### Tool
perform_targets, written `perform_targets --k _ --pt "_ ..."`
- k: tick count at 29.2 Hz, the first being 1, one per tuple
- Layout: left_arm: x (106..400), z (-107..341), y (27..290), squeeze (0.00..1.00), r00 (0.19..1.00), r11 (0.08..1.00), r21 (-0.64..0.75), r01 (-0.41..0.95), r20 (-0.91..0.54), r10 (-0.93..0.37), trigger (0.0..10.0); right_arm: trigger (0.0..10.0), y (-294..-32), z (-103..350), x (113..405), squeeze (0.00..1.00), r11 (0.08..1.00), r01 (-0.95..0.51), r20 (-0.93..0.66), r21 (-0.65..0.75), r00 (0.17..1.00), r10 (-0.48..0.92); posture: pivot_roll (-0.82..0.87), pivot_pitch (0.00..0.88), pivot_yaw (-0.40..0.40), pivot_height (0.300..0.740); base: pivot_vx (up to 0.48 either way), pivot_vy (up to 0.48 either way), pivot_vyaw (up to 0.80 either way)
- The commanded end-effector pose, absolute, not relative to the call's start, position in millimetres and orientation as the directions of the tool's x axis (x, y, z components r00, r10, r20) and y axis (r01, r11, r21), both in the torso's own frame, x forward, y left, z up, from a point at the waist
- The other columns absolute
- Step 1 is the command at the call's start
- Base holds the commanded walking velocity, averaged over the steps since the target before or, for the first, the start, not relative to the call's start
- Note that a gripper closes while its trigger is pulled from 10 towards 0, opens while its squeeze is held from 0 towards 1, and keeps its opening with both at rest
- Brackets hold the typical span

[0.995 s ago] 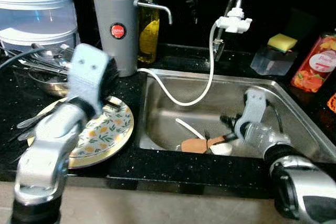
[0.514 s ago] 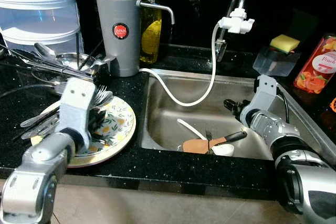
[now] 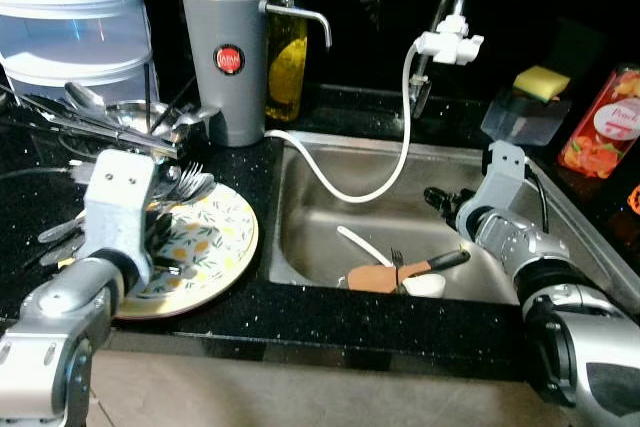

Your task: Kitchen organization

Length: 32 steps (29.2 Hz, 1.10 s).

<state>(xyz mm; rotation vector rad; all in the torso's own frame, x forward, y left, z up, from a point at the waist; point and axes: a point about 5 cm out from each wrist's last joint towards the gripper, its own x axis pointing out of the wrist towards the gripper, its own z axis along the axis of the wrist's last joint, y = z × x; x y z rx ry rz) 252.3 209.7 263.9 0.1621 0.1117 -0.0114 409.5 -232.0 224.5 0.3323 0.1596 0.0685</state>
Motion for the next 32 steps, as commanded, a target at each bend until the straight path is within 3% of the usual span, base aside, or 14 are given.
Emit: perform_targets --k 1,2,7,8,9,20,23,24,27,28,30,31,32 --pt "249.2 267.6 209.1 0.18 0.995 0.985 0.172 0.015 -0.1 0.003 10.0 10.0 -234.2 222.4 408.8 0.0 0.942 -0.032 -0.147 0.335 0.985 0.086 0.22 0.112 -0.083 0.74 0.0 0.0 0.0" --pt "249.0 269.1 209.7 1.0 0.995 0.985 0.175 0.014 -0.096 0.003 10.0 10.0 -234.1 222.2 408.7 0.0 0.942 -0.031 -0.148 0.335 0.985 0.086 0.22 0.112 -0.083 0.74 0.0 0.0 0.0" --pt "250.8 272.1 209.9 1.0 0.996 0.982 0.188 0.018 -0.092 -0.001 10.0 10.0 -232.7 221.7 409.0 0.0 0.942 -0.034 -0.149 0.335 0.985 0.089 0.22 0.111 -0.083 0.74 0.0 0.0 0.0" --pt "251.3 271.7 208.9 0.96 0.996 0.982 0.189 0.022 -0.094 -0.005 10.0 10.0 -232.0 221.5 409.2 0.0 0.941 -0.036 -0.149 0.336 0.985 0.091 0.22 0.111 -0.083 0.74 0.0 0.0 0.0" --pt "251.2 269.0 207.1 0.0 0.994 0.982 0.185 0.032 -0.107 -0.012 10.0 10.0 -231.2 221.2 409.2 0.0 0.941 -0.038 -0.15 0.337 0.984 0.094 0.21 0.111 -0.081 0.74 0.0 0.0 0.0" --pt "249.5 257.2 199.0 0.0 0.985 0.986 0.152 0.074 -0.166 -0.048 9.8 10.0 -230.3 219.1 408.9 0.0 0.941 -0.04 -0.156 0.336 0.983 0.098 0.21 0.115 -0.074 0.74 0.0 0.0 0.0" --pt "246.4 253.2 199.8 0.0 0.982 0.987 0.144 0.07 -0.182 -0.043 8.0 10.0 -229.7 219.0 409.0 0.0 0.94 -0.044 -0.155 0.338 0.983 0.101 0.21 0.115 -0.074 0.74 0.0 0.0 0.0" --pt "245.5 251.0 199.8 0.0 0.981 0.988 0.141 0.069 -0.189 -0.041 6.2 10.0 -229.4 219.0 409.0 0.0 0.94 -0.044 -0.155 0.338 0.983 0.102 0.21 0.116 -0.075 0.74 0.0 0.0 0.0" --pt "245.0 249.7 199.6 0.0 0.98 0.988 0.139 0.068 -0.194 -0.04 6.2 10.0 -229.2 218.9 409.1 0.0 0.94 -0.044 -0.156 0.338 0.983 0.102 0.21 0.116 -0.075 0.74 0.0 0.0 0.0" --pt "244.2 248.6 199.1 0.0 0.979 0.988 0.137 0.069 -0.198 -0.041 4.9 10.0 -228.8 219.1 409.2 0.0 0.94 -0.046 -0.156 0.337 0.982 0.103 0.22 0.117 -0.076 0.74 0.0 0.0 0.0" --pt "242.6 245.3 199.8 0.0 0.977 0.991 0.124 0.059 -0.21 -0.032 3.7 10.0 -228.2 219.6 409.5 0.0 0.941 -0.048 -0.154 0.336 0.982 0.105 0.22 0.117 -0.077 0.74 0.0 0.0 0.0" --pt "242.6 245.3 199.8 0.0 0.977 0.991 0.124 0.059 -0.21 -0.032 3.7 10.0 -228.2 219.6 409.5 0.0 0.941 -0.048 -0.154 0.336 0.982 0.105 0.22 0.117 -0.077 0.74 0.0 0.0 0.0" --pt "242.1 242.6 201.0 0.0 0.975 0.994 0.103 0.044 -0.222 -0.02 0.8 10.0 -228.1 220.0 409.6 0.0 0.941 -0.049 -0.154 0.336 0.982 0.106 0.22 0.117 -0.078 0.74 0.0 0.0 0.0"
